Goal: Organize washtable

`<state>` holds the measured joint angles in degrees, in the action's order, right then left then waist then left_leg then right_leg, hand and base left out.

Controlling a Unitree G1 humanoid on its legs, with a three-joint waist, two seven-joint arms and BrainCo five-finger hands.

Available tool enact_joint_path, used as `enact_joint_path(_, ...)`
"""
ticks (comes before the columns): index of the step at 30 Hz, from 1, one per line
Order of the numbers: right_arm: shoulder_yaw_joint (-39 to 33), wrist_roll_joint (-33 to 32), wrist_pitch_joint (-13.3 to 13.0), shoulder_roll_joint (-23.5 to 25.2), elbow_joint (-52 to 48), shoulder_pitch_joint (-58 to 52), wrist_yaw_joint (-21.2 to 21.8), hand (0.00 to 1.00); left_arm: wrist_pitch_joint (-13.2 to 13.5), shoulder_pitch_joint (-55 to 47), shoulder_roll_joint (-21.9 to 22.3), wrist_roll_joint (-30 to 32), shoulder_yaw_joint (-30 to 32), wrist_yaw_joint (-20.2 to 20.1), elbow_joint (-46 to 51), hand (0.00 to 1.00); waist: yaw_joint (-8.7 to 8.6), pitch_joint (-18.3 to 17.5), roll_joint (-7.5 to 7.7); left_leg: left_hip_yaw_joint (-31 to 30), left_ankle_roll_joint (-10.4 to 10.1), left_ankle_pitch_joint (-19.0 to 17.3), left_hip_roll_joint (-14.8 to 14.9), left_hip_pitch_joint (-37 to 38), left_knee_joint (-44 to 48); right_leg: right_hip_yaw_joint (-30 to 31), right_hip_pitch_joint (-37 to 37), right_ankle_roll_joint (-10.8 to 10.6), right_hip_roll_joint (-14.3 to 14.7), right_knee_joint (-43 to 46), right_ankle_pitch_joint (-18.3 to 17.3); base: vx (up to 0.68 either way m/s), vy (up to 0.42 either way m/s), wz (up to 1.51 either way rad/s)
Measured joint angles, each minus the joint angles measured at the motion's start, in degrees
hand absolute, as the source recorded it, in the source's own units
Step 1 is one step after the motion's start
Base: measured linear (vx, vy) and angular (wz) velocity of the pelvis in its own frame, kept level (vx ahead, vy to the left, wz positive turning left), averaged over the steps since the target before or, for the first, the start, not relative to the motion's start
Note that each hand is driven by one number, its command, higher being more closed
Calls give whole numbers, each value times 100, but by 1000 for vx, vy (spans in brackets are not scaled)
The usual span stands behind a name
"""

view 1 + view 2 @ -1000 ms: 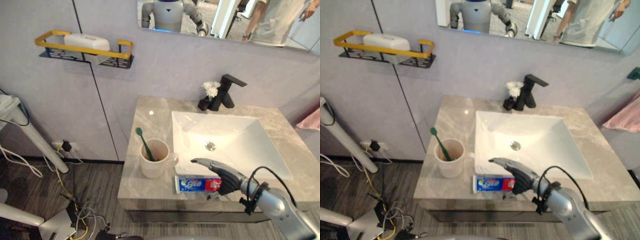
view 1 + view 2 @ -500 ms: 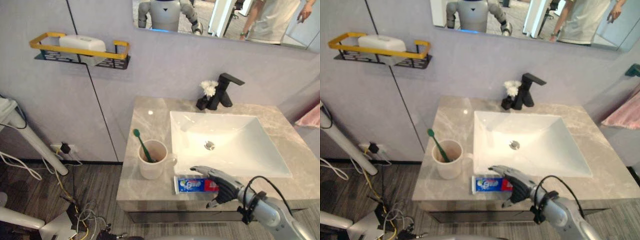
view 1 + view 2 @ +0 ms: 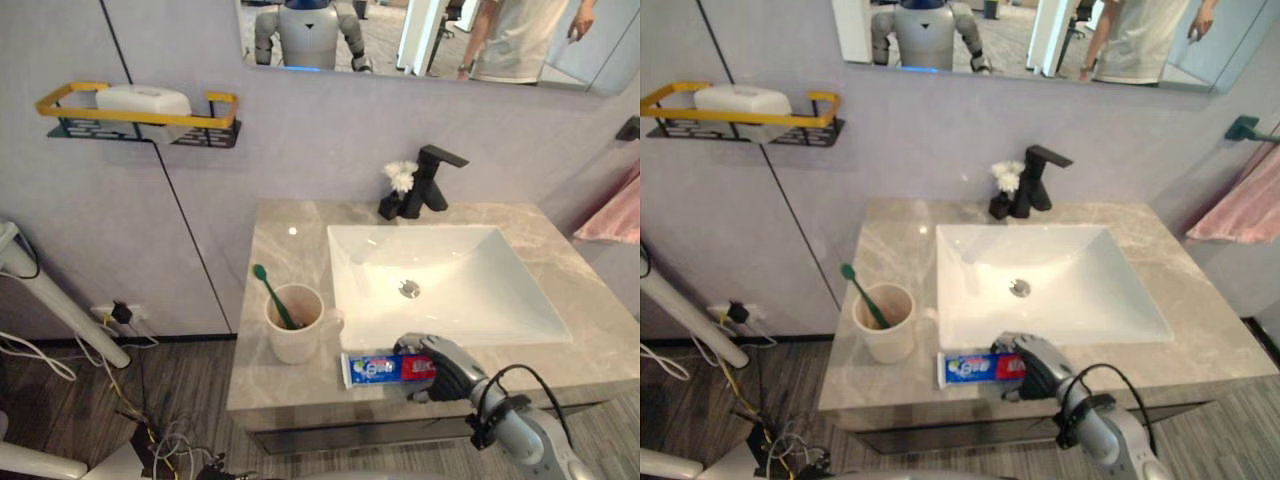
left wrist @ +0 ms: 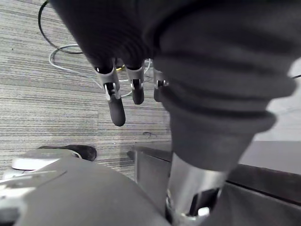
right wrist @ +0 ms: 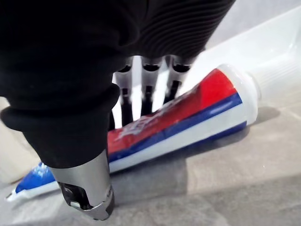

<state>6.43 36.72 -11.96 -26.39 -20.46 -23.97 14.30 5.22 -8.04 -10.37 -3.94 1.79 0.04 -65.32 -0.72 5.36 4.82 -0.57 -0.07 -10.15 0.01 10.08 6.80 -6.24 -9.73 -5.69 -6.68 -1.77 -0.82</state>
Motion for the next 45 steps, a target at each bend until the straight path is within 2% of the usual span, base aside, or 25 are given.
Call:
enact_joint_path(4, -15, -4, 14, 145, 64, 15, -156, 100, -1, 1, -5, -1, -5, 1, 0, 0, 5, -9, 13, 18, 0, 0, -1, 1, -5, 7, -7, -3, 1, -34, 11, 5, -2, -1)
enact_joint_path(17, -12, -138, 15, 150, 116, 5, -151, 100, 10, -90, -28, -115, -8, 0, 2, 0, 1, -41, 60, 51, 2, 1, 0, 19, -26, 40, -6, -6, 3, -44, 40, -43, -12, -2)
enact_joint_path(23, -19, -289, 126, 138, 150, 110, -153, 100, 11, -104, -50, -203, 5, 1, 2, 0, -1, -65, 98, 66, 4, 2, -8, 25, -62, 56, 4, -6, 5, -63, 40, -5, -2, 0)
enact_joint_path(28, -440, -410, 240, 106, 179, 350, -199, 100, 16, -145, -34, -209, 56, 7, 3, 0, -5, -62, 91, 62, 4, 3, -16, 19, -66, 53, 5, -6, 11, -88, 40, 0, 0, 0)
enact_joint_path(33, -931, -615, 245, 103, 154, 708, -637, 100, 34, -194, 0, -199, 121, 29, 23, 0, -17, -66, 40, 56, 4, 2, -15, 14, -65, 48, 7, -5, 23, -87, 39, 0, 0, 0)
enact_joint_path(38, -1150, -770, 232, 107, -156, 923, -852, 100, 41, -233, 89, -148, 436, 37, 44, 0, -15, -67, -70, 32, 5, 3, -8, -63, -58, 42, 105, 2, 15, -24, 27, 0, 0, 0)
enact_joint_path(43, -1175, -1052, 92, 136, -541, 1141, -1076, 100, 91, -370, 191, -42, 773, 124, 208, 0, -10, -69, -94, -51, 6, 4, -12, -94, -39, -16, 95, 7, 1, -15, 4, -2, -3, 9)
enact_joint_path(45, -1174, -1151, -65, 189, -629, 1236, -1098, 100, 132, -486, 186, -39, 926, 151, 358, 0, -8, -69, -93, -123, 6, 4, -22, -140, -16, -112, 103, 12, -17, 24, -32, -16, -25, 17)
